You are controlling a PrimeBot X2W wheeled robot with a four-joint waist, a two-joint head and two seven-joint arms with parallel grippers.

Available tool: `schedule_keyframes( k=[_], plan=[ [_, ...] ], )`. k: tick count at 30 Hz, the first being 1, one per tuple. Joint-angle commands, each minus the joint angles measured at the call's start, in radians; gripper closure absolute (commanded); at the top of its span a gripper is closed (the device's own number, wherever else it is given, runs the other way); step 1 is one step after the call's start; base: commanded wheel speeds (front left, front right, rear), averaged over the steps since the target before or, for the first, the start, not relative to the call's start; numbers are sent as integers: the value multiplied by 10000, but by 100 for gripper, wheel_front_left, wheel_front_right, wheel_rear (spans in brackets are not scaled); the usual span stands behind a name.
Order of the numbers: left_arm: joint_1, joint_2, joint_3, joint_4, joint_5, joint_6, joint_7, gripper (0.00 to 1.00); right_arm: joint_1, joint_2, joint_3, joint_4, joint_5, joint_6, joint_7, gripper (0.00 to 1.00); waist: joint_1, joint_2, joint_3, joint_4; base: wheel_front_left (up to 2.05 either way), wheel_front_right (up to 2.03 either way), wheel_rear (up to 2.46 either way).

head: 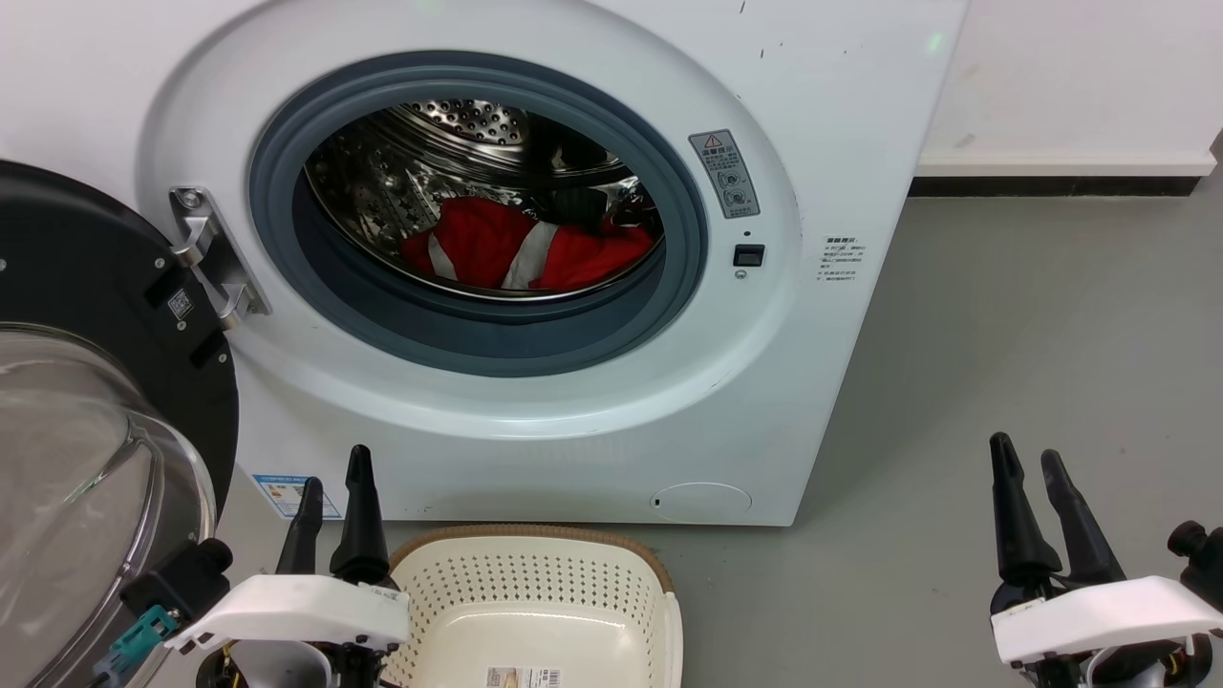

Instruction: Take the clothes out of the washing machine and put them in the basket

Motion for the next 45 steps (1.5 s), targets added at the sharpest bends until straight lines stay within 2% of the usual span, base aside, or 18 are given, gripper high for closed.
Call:
schedule_keyframes(
  k=[1,20,45],
  plan=[
    [14,23,-61,-212,429,75,-133,0,29,-11,37,-253,-466,0,-144,0,-1,0,5,2,0,0,0],
    [260,26,-289,-459,2660,342,-687,0,382,-9,92,-767,-2931,0,-712,0,-1,0,50,22,0,0,0],
    [568,28,-422,-432,4696,315,-1256,0,711,-4,218,-1116,-5524,-1,-1274,0,-1,0,91,48,0,0,0]
  ],
)
